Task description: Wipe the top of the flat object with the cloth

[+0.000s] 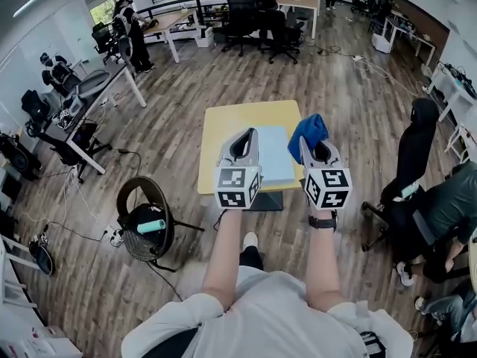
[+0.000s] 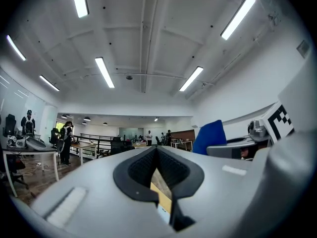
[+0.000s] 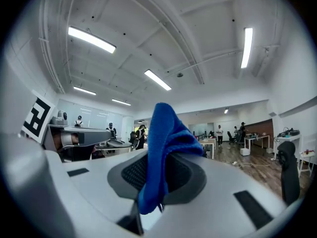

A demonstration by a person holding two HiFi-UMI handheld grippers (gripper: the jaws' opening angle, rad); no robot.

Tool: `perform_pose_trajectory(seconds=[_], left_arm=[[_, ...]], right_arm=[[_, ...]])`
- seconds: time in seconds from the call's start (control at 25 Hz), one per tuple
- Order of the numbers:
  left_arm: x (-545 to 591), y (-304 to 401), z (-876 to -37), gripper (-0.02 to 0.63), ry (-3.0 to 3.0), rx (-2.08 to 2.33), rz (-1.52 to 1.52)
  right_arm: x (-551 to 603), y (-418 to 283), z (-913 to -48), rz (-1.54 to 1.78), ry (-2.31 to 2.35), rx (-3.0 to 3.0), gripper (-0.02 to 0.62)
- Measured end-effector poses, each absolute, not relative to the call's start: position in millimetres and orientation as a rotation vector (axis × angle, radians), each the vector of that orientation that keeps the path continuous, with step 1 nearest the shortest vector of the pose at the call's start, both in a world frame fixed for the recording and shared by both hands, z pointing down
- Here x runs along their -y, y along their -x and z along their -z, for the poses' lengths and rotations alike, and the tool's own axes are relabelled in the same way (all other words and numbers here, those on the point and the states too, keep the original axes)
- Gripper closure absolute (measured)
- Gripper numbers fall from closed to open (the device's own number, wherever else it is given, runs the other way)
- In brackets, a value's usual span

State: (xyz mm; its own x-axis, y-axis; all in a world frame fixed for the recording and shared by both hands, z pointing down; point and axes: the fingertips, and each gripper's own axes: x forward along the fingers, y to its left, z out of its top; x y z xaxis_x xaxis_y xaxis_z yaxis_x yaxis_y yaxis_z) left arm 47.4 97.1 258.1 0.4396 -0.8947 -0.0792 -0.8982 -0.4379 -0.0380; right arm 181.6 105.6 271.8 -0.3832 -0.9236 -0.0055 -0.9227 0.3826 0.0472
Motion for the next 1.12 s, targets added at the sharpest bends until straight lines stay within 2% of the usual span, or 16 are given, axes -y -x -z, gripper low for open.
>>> perform_pose_trajectory(seconds=[0.28, 0.52, 1.12], left_arm=[[29.5, -9.6, -240.4, 0.601, 2.617, -1.639, -0.095], [107.4, 18.0, -249.1, 0.601, 2.623, -1.645, -0.080], [200.8, 64.9, -291.9, 0.601, 2.679, -1.643, 0.014]], right_arm=[[9.0, -148.4, -246.7, 0.103, -1.726, 2.585, 0.528], [87.4, -120.8, -258.8, 0.071, -1.717, 2.572, 0.528], [195.8, -58.6, -299.7, -0.046, -1.664, 2.579, 0.528]])
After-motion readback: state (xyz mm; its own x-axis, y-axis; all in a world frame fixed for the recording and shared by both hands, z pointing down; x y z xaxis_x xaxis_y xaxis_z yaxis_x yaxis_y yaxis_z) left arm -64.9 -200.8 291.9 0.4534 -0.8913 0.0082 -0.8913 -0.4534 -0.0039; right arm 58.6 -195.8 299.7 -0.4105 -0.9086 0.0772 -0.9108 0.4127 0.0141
